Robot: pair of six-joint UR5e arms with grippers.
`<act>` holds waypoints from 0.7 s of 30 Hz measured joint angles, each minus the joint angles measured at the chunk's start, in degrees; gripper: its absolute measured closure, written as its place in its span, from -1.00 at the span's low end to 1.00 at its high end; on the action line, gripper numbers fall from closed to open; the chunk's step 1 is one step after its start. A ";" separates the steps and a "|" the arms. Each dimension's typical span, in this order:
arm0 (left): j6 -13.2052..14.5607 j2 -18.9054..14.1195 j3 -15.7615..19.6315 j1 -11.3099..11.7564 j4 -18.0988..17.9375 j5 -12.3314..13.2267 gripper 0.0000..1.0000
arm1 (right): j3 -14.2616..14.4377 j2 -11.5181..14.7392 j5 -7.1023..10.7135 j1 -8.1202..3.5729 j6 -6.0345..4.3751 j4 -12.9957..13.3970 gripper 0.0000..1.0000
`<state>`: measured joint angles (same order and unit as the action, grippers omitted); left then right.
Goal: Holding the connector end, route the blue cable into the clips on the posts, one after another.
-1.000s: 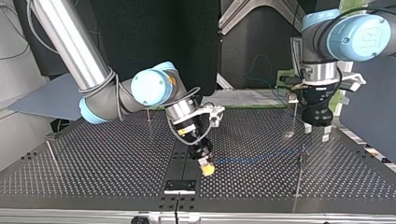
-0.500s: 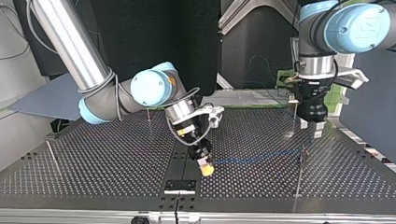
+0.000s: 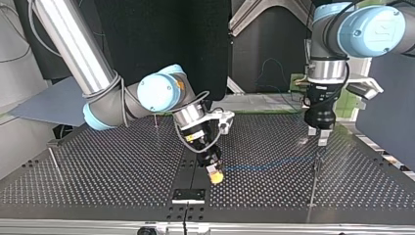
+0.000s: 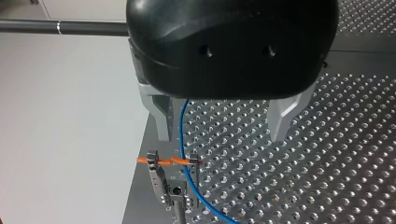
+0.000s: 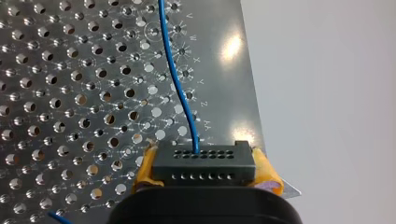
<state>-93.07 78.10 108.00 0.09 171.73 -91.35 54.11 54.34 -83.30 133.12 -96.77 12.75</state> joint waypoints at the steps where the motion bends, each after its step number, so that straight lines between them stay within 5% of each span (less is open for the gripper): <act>1: 0.08 0.10 -0.03 0.00 -0.46 0.14 -0.99 | 0.00 0.00 -0.01 0.00 0.00 -0.04 1.00; 21: -0.01 0.07 -1.92 -0.10 -1.21 -0.93 -0.99 | 0.00 -0.07 -0.11 -0.13 0.00 -0.10 1.00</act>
<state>-93.08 78.16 106.07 -0.02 170.52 -92.28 54.10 54.28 -83.42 133.00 -96.77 12.65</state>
